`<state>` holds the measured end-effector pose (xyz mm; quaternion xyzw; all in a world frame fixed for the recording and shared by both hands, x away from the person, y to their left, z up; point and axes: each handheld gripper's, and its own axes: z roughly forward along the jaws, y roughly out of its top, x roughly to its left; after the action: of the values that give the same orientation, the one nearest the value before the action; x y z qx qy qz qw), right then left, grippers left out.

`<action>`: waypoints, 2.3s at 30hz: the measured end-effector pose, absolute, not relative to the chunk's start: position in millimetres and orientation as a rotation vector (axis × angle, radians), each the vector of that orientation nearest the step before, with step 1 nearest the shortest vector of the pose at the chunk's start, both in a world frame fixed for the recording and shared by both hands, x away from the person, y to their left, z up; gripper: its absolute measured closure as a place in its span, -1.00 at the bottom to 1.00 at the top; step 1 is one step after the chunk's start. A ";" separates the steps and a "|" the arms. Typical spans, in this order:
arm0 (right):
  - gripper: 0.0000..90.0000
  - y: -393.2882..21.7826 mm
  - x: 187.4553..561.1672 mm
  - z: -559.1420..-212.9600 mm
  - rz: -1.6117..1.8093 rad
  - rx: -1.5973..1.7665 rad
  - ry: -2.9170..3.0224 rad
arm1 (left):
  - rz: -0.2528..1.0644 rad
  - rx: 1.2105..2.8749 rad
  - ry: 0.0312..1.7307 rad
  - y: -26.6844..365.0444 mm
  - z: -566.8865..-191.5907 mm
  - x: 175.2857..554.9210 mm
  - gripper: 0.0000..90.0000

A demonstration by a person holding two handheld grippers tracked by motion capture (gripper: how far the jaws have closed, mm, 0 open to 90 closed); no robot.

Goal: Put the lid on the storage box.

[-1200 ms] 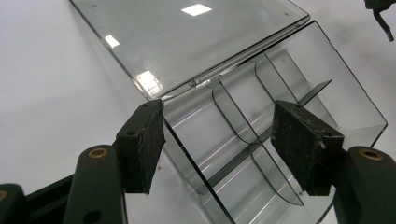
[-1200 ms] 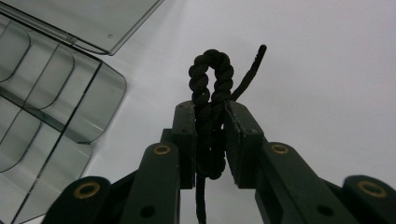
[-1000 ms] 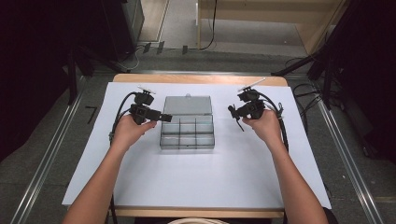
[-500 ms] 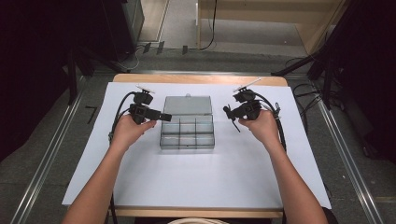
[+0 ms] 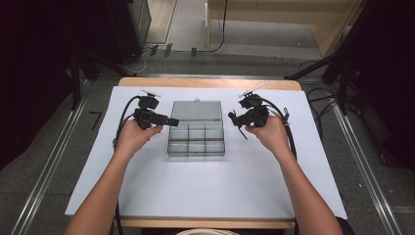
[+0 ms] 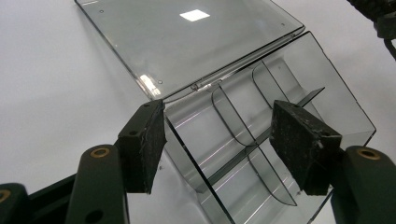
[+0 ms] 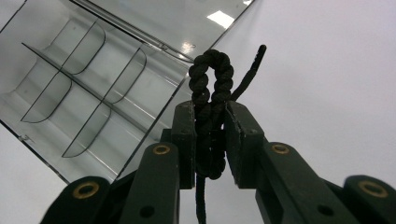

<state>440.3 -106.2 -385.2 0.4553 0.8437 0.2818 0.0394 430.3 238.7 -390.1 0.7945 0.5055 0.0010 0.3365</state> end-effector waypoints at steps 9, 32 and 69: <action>0.70 -99.1 437.2 -385.6 0.869 1.373 2.605 | 0.020 2.079 1.306 239.4 -383.8 430.2 -0.18; 0.69 -72.4 426.1 -389.4 0.867 1.295 2.663 | 0.016 2.088 1.319 244.7 -384.3 432.2 -0.19; 0.70 -35.7 412.4 -402.0 0.901 1.210 2.763 | 0.017 2.093 1.315 245.0 -384.8 433.8 -0.19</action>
<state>412.4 -35.7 -402.0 0.3845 0.8776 0.2862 -0.0031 433.8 245.0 -384.8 0.7996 0.5026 0.0066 0.3286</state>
